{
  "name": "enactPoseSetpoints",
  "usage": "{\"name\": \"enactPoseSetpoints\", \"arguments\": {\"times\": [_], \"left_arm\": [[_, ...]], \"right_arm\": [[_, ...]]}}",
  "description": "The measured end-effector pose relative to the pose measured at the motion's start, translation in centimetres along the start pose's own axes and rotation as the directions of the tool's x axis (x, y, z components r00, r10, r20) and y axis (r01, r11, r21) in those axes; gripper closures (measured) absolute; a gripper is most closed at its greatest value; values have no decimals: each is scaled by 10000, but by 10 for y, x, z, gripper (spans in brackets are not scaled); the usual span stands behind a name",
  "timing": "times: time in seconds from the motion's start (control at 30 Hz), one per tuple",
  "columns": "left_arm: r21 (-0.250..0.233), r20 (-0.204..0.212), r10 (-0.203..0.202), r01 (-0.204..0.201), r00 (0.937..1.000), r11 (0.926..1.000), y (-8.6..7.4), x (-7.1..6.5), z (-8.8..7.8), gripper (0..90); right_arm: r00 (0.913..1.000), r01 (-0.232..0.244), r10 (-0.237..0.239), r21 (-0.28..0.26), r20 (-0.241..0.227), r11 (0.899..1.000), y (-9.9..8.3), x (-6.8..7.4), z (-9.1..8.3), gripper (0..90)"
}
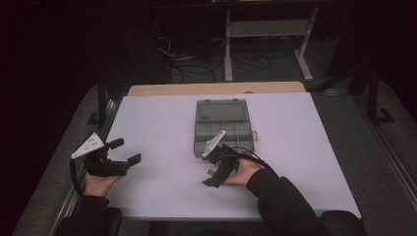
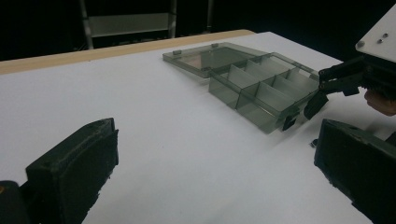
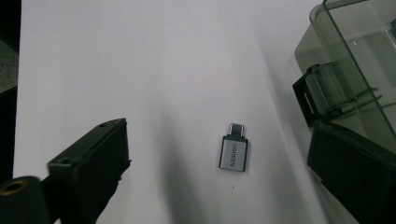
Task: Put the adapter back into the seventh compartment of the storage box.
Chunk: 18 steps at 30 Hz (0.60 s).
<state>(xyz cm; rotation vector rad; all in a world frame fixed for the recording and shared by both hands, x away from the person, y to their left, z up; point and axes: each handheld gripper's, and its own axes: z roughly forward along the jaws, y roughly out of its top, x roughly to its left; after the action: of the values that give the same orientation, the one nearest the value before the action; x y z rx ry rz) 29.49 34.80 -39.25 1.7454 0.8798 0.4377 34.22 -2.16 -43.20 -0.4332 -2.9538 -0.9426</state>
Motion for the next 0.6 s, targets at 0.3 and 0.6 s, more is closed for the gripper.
{"name": "enactPoseSetpoints", "arguments": {"times": [0.3,0.6], "left_arm": [[-1,6,1,-1,10000,10000,0,0,0,0],[1,6,1,-1,10000,10000,0,0,0,0]], "right_arm": [[9997,91,-93,68,212,9999,0,-1,2,165],[9992,165,-172,201,363,9997,-2,-2,4,273]]}}
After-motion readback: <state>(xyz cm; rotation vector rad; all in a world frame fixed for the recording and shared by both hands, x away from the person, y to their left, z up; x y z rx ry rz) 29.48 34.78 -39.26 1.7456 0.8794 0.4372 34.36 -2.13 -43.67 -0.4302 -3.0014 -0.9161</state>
